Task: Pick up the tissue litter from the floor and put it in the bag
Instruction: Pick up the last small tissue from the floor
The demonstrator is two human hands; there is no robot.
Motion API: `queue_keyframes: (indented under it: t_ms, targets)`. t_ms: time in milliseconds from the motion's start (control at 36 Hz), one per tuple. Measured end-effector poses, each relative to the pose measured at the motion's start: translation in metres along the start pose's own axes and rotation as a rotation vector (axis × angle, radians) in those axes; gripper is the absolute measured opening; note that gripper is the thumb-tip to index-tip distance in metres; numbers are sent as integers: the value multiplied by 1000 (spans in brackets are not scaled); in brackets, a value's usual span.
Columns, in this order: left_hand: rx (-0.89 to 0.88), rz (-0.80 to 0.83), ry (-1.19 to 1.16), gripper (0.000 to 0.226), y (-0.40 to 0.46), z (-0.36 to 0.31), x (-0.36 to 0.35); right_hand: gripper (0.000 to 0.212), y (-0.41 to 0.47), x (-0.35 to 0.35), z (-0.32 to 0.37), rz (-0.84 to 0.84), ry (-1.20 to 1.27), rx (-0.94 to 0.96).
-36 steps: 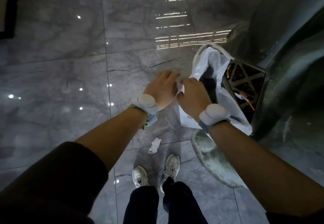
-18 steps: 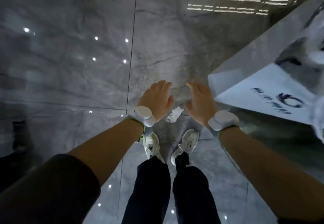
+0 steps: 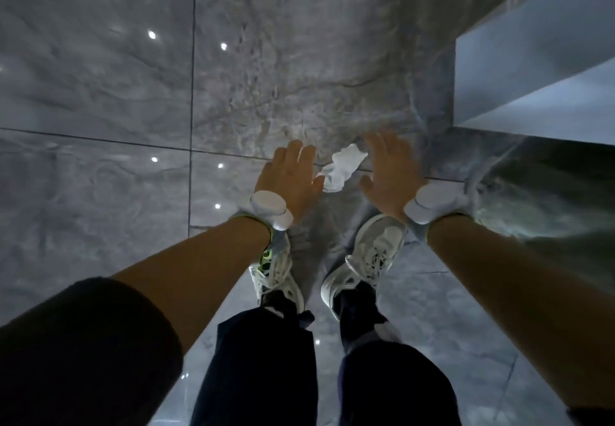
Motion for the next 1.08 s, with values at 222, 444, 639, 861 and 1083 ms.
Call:
queue_keyframes:
  t_ms: [222,444,639,861,1083]
  targets:
    - [23,24,-60,54,12,13,-73,71,21,-67,-22,76,87,-20]
    - [-14,56,-44,49,28,16,-118,65,32,-103,-36,59,69,-21]
    - [-76,78,26,37,49,17,-141,30,53,-143,-36,-75,0,18]
    - [-27,131,-64,23,48,12,-98,19,40,-110,-18,-131,219,-12]
    - [-61,84,-103,18,37,-25,15,18,21,-3,23,-155,283,-7]
Point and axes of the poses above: each hand's wrist, its own y-axis towards the middle knuckle, its own x-axis out of the back of the hand, z = x × y, the point moved 1 cm from there along y, towards the middle knuckle, and after that the axes turned 14 degrees about -z, right-handed, at the moved point
